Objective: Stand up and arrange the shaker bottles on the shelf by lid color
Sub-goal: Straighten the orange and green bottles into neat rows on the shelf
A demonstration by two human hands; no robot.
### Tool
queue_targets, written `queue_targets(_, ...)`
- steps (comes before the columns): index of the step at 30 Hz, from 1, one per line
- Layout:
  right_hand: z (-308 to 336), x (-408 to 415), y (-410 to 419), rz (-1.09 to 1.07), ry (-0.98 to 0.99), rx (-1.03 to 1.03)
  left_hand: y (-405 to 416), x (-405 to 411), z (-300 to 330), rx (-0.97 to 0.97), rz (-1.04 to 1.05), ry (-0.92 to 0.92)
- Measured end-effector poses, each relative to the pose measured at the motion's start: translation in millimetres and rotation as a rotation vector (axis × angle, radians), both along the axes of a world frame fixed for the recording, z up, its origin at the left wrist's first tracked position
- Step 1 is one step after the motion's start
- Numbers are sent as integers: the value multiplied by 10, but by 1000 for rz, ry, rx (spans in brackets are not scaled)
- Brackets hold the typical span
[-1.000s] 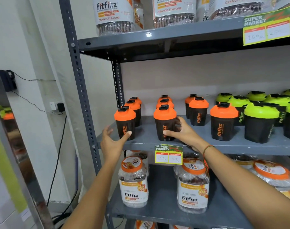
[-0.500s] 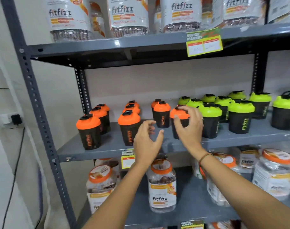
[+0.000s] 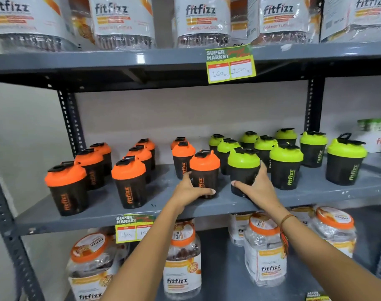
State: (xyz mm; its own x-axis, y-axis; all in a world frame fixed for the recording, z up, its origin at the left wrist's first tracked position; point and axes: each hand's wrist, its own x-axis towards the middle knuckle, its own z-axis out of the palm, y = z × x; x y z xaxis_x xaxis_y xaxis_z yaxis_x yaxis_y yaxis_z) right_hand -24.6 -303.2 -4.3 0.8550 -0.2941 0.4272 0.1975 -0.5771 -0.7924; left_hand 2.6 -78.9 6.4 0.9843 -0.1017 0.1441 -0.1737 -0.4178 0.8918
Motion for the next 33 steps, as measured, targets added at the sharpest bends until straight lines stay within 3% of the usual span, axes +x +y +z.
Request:
queue_targets(5,47,125,-58,44,94,-75,-18,0,-14,14,14,4)
queue_targets(15,44,-3,-29,62,35,-78,63,-355,-30,236,335,-194)
queue_targets(21,60,-87,-10,17,30,-105,151,-524,-66,251,445,-230)
queue_targets(33,76,-128,-2,-41,34,-132,196,-548,-58,241,425,-210)
